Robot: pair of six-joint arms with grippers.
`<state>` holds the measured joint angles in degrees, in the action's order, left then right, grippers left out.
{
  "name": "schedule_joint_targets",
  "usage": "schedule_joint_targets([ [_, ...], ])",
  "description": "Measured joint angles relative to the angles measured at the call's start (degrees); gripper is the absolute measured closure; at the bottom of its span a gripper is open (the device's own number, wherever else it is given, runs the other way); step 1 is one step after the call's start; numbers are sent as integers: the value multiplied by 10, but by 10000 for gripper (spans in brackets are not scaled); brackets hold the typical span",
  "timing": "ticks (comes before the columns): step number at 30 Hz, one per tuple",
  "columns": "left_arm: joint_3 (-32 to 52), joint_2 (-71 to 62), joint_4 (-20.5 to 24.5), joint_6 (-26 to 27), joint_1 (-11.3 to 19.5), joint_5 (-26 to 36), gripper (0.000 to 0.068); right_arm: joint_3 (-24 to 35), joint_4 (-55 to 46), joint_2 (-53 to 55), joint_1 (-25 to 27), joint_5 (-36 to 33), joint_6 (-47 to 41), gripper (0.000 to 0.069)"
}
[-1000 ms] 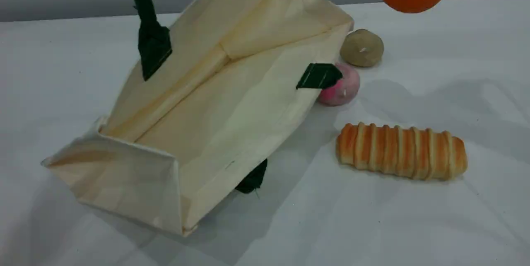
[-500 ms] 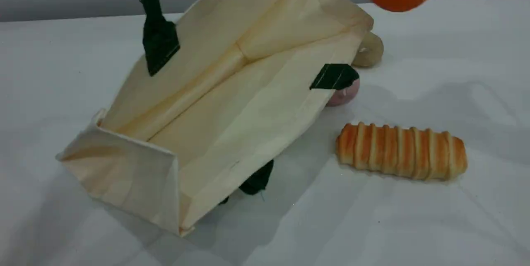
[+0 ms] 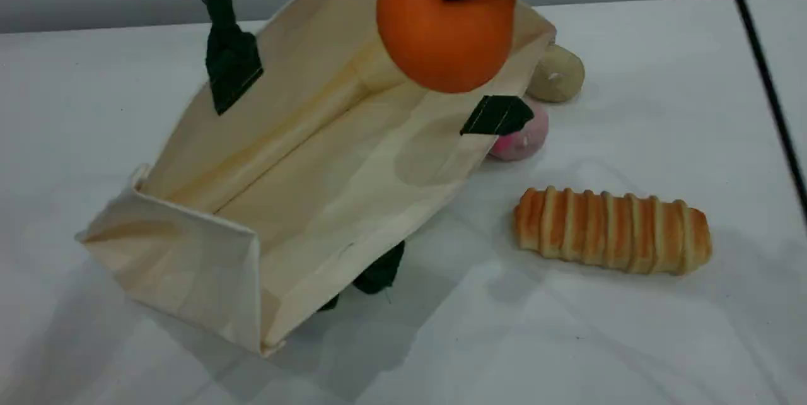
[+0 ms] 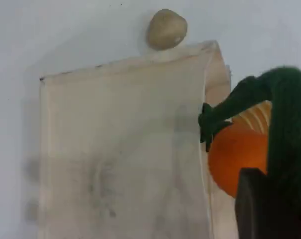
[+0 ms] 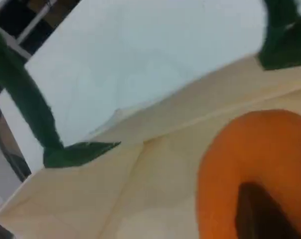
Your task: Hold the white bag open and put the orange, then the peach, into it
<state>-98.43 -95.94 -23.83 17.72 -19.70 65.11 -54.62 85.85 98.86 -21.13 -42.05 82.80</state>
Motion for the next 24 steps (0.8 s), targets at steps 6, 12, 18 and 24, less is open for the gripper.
schedule_joint_targets([
  [6,-4,0,-7,0,0,5,601,0,3,0,-41,17,1,648],
  [12,-35,1,-12,-1,0,19,601,-1,23,0,-75,103,28,648],
  [18,-35,1,-24,-1,-5,21,601,-1,91,6,-75,139,72,648],
  [24,-35,1,-19,-2,-5,23,601,-1,124,57,-76,119,72,648],
])
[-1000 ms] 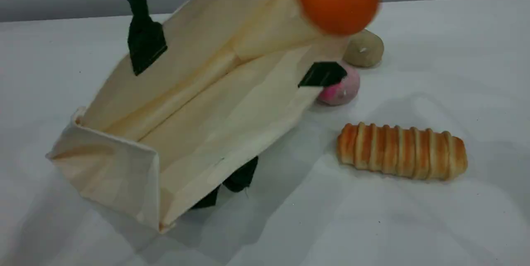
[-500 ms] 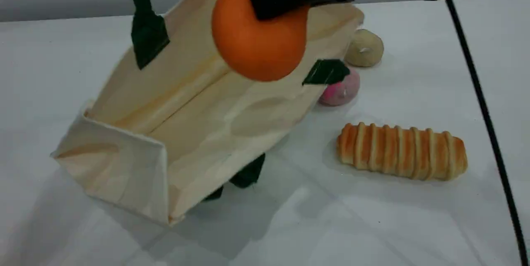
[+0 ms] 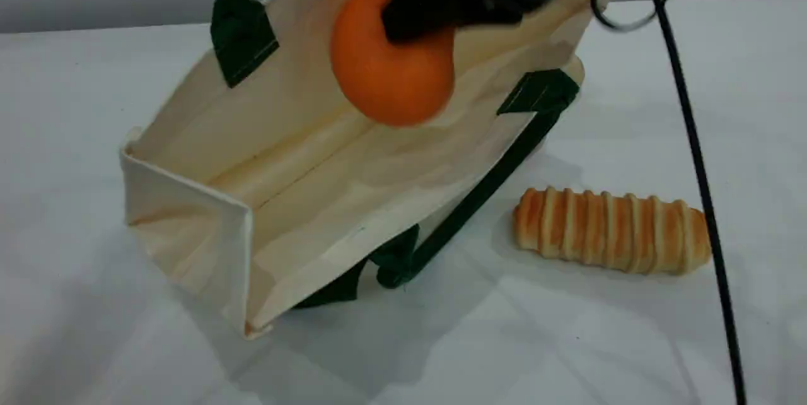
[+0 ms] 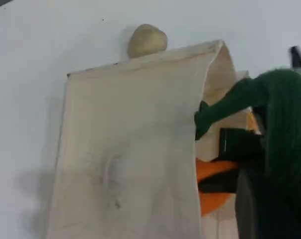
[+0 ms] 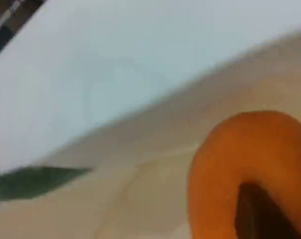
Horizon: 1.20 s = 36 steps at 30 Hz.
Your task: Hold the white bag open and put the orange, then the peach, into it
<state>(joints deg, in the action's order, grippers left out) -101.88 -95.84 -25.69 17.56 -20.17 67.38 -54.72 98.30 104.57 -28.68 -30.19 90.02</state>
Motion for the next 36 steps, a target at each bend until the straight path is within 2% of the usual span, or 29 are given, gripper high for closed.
schedule_joint_targets([
  [7,0,0,2,0,0,1,601,0,17,28,-1,-35,-1,645],
  [11,0,-1,2,0,0,1,601,0,18,28,-1,-52,-1,603],
  [14,0,-1,5,0,0,1,601,0,18,28,-1,-50,-1,526],
  [20,0,-1,19,0,0,2,601,0,18,28,-1,-51,-1,265],
  [23,0,-1,19,0,0,5,601,0,17,21,-1,-49,-1,184],
  [26,0,-1,33,0,1,0,601,0,17,-1,2,-37,-1,159],
  [31,0,-1,51,-6,3,-9,601,0,16,-49,2,36,-1,154],
  [36,0,4,51,-15,34,-13,601,3,-11,-55,2,130,-1,153],
])
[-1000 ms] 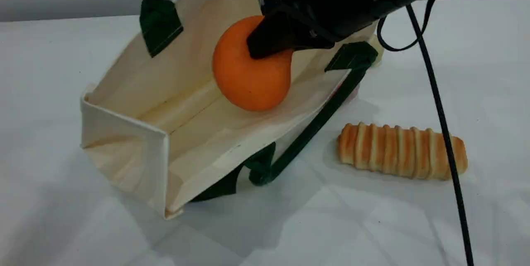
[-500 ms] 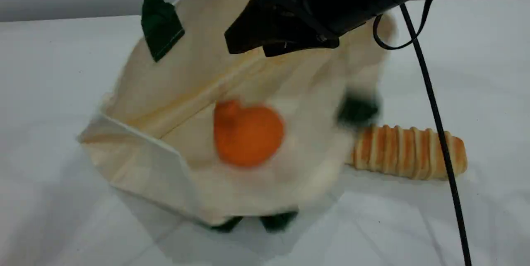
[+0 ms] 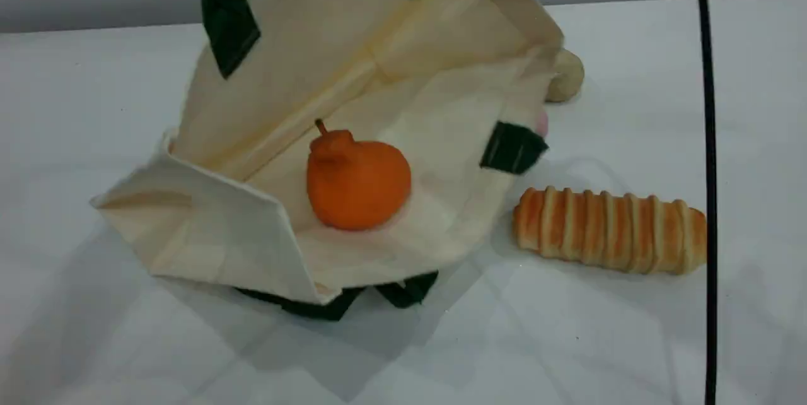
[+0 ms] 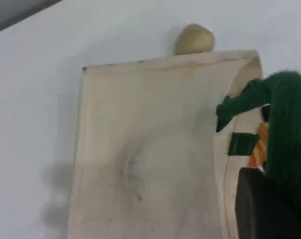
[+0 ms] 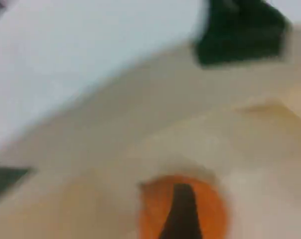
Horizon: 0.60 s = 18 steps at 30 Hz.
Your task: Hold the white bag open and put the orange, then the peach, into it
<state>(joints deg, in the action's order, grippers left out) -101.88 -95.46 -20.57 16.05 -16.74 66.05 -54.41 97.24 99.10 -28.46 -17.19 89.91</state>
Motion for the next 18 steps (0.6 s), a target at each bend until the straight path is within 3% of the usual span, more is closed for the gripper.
schedule_joint_targets([
  [7,0,38,4,-1,36,3,601,3,4,11,0,93,1,153],
  [18,0,47,-9,-1,35,2,601,-7,3,106,0,86,0,153],
])
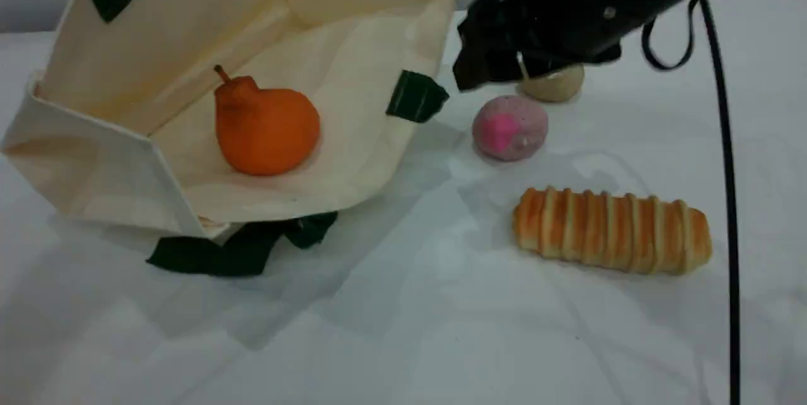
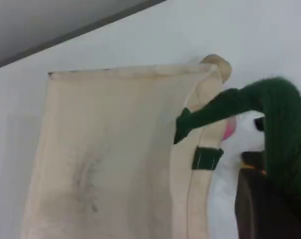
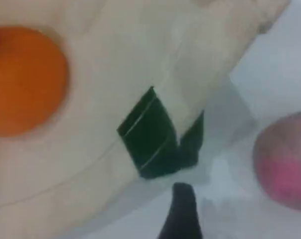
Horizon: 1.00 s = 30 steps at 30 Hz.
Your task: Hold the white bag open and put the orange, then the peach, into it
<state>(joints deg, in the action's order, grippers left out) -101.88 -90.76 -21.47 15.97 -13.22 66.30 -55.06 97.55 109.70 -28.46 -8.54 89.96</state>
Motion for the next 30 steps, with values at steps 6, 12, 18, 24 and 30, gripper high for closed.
schedule_joint_targets([
  [6,0,0,-2,1,-1,2,601,-36,0,44,0,19,0,153],
  [12,0,0,1,1,-1,6,601,-41,0,53,6,74,0,153],
  [18,0,0,7,2,-1,8,601,-41,-2,53,24,68,0,153],
  [24,0,1,7,2,-1,10,601,-41,11,53,56,37,0,157],
  [30,0,1,5,2,-1,12,601,-43,12,83,57,23,0,169],
])
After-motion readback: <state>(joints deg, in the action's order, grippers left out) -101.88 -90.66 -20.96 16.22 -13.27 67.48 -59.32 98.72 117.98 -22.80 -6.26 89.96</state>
